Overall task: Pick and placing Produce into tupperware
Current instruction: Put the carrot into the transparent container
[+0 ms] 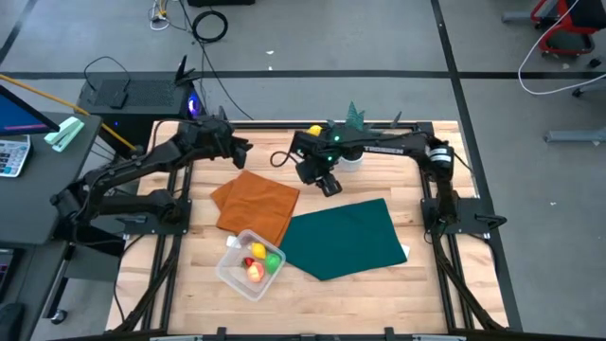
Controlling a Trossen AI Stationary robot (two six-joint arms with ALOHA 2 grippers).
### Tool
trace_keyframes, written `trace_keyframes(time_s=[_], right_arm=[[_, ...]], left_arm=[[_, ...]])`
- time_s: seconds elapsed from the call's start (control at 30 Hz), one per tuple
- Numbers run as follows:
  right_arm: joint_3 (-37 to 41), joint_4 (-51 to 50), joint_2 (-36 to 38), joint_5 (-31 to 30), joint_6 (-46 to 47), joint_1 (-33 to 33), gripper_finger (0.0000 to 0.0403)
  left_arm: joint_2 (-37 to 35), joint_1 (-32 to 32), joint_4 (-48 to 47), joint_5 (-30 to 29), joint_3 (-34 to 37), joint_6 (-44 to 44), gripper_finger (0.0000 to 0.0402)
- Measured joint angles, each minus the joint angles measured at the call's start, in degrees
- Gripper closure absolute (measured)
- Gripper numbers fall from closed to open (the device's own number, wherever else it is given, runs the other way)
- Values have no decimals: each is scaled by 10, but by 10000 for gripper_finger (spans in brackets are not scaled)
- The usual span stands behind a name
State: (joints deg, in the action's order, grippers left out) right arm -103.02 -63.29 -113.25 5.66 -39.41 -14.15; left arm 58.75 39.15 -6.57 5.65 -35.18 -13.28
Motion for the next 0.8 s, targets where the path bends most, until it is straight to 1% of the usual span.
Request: trace_keyframes(time_s=[0.13,0.27,0.43,0.57,0.8], right_arm=[[0,5,-29,-54,-17,8,171],[1,21,-58,-104,-19,12,165],[1,31,-83,-144,-19,12,164],[1,29,-92,-159,-4,10,161],[3,39,-91,-157,8,7,141]], left_arm=[[-27,16,-14,0,0,0,270],[-51,26,-31,0,0,0,268],[-72,34,-60,1,0,4,263],[-76,35,-71,1,0,7,267],[-75,35,-76,2,0,5,268]])
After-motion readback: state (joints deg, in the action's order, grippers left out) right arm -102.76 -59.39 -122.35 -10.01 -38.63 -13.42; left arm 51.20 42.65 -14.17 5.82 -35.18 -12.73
